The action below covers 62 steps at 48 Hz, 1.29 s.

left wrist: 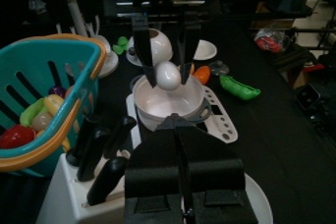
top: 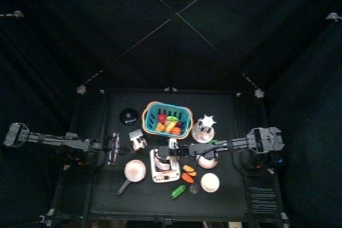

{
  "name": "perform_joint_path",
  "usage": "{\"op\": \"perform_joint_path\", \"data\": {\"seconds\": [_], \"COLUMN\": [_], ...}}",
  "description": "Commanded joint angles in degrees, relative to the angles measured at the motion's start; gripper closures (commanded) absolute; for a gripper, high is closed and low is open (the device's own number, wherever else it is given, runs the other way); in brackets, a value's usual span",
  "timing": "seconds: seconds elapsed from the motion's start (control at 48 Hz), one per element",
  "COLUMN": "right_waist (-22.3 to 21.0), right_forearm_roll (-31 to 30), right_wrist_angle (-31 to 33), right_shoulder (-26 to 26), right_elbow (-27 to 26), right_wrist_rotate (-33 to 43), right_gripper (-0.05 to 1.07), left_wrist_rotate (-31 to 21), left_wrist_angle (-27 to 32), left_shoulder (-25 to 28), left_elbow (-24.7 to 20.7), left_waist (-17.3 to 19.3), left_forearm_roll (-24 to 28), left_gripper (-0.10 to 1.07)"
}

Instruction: Place egg into basket

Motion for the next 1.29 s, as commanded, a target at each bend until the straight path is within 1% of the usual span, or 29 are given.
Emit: {"op": "perform_joint_path", "data": {"seconds": [0.0, 0.146, 0.292, 0.479, 0.625, 0.75, 0.833, 0.938, 1.021, 1.083, 1.271], "right_waist": [-0.35, -0.53, -2.64, -7.56, -12.04, -15.56, -18.19, -20.57, -21.88, -22.5, -22.94], "right_forearm_roll": [0.26, 0.18, -0.09, -1.58, -3.16, -1.85, 0.35, 2.46, 3.78, 4.57, 5.63], "right_wrist_angle": [-0.09, -0.53, -1.14, -1.93, -4.31, -7.56, -9.4, -10.28, -10.37, -10.37, -10.37], "right_shoulder": [-3.16, -4.48, -5.71, -6.06, -5.54, -4.75, -4.39, -3.6, -2.72, -2.02, -0.97], "right_elbow": [-1.05, -1.41, -1.67, -2.55, -3.69, -3.52, -2.9, -1.76, -1.05, -0.7, -0.7], "right_wrist_rotate": [0.09, 0.0, 0.0, -0.18, 0.0, 0.18, 0.26, 0.18, 0.26, 0.26, 0.26], "right_gripper": [0.56, 0.56, 0.56, 0.56, 0.56, 0.55, 0.55, 0.55, 0.52, 0.48, 0.29], "left_wrist_rotate": [0.09, 0.09, 0.09, 0.09, 0.0, 0.0, 0.0, -0.09, -0.09, -0.09, -0.18], "left_wrist_angle": [-0.35, -0.26, -0.35, -0.44, -0.62, -0.26, -0.26, -0.26, -0.35, -0.62, -0.62], "left_shoulder": [0.18, 0.09, 0.18, 0.18, 0.18, 0.18, 0.09, 0.18, 0.09, 0.18, 0.18], "left_elbow": [-2.11, -2.72, -3.34, -3.52, -3.34, -3.16, -3.25, -3.16, -3.16, -3.16, -2.99], "left_waist": [0.09, 0.09, 0.09, 0.09, 0.0, -0.35, -0.35, -0.44, -0.44, -0.44, -0.44], "left_forearm_roll": [0.26, 0.7, 0.7, 0.79, 0.7, 0.62, 0.62, 0.62, 0.53, 0.53, 0.53], "left_gripper": [0.99, 0.99, 0.99, 0.99, 0.99, 0.99, 0.99, 0.99, 0.99, 0.99, 0.99]}}
